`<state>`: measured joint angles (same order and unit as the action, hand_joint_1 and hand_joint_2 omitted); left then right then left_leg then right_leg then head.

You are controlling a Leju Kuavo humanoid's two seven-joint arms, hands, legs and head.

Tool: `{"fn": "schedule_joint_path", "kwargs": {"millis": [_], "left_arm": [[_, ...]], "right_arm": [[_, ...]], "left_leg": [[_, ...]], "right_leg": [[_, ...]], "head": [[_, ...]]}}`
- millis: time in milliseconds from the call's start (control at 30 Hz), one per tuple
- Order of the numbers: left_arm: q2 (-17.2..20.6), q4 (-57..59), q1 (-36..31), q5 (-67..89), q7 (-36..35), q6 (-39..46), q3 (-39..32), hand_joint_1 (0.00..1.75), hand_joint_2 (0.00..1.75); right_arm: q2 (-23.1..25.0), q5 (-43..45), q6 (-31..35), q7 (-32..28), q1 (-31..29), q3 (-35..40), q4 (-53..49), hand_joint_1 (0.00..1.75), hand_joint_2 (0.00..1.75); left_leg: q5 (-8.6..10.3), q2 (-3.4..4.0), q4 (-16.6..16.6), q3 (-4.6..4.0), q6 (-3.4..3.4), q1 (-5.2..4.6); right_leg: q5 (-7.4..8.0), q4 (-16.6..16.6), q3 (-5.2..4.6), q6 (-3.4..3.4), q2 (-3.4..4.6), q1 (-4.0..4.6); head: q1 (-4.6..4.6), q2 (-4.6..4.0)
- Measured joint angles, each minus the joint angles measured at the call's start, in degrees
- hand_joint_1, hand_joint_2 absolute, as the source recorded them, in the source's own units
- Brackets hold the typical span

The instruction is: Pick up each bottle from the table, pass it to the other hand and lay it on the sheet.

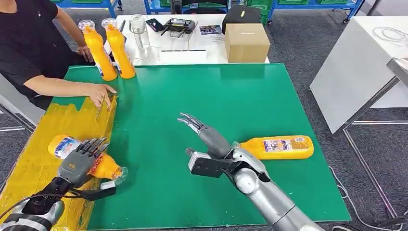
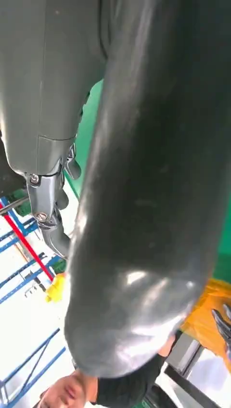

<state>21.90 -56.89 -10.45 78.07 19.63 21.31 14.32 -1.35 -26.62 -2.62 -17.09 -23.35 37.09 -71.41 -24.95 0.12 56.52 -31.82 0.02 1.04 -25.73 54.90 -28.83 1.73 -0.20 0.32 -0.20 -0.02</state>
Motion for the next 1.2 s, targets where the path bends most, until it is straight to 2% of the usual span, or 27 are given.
{"fn": "schedule_joint_path", "kwargs": {"millis": [467,767,867,1000,1200], "left_arm": [[-0.04,0.35,0.17,-2.47,1.42,0.00,-1.05,0.00,1.75],[-1.20,-1.84,2.70,-13.29,9.29,-2.43,-5.58,0.00,1.75],[-3.52,-6.43,6.21,-20.01,13.91,-3.87,-9.23,0.00,1.75],[-6.79,-17.19,12.07,-35.68,19.80,-9.80,-14.84,0.00,1.75],[-8.70,-33.21,14.58,-52.69,20.54,-17.16,-19.63,0.00,1.75]], "right_arm": [[0.35,0.00,0.00,-0.07,-0.44,0.35,1.18,0.00,0.00],[0.42,-0.09,0.00,-0.22,-0.41,0.35,1.62,0.00,0.00],[0.37,-0.72,0.59,-0.44,0.29,0.33,1.53,0.00,0.00],[-0.26,-2.27,2.67,-1.14,3.38,-0.61,-0.63,0.00,0.00],[-1.09,-4.11,2.82,-1.18,6.71,-3.38,-3.06,0.00,0.00]], "left_leg": [[0.00,0.01,-0.01,-0.03,0.00,0.00],[0.00,0.01,0.00,-0.19,-0.01,-0.05],[0.00,0.03,0.03,-0.32,0.00,-0.06],[0.06,0.04,0.10,-0.92,0.03,-0.05],[0.05,0.01,0.11,-1.07,0.03,-0.10]], "right_leg": [[-0.02,0.00,-0.05,-0.02,0.00,0.00],[-0.02,0.00,-0.26,-0.02,0.01,-0.03],[-0.02,-0.01,-0.46,-0.02,0.04,-0.06],[0.02,-0.01,-1.06,0.00,0.04,-0.10],[0.03,-0.01,-1.15,0.01,0.02,-0.15]], "head": [[-0.02,0.00],[-0.02,0.00],[-0.02,0.00],[0.02,0.00],[0.00,0.00]]}}
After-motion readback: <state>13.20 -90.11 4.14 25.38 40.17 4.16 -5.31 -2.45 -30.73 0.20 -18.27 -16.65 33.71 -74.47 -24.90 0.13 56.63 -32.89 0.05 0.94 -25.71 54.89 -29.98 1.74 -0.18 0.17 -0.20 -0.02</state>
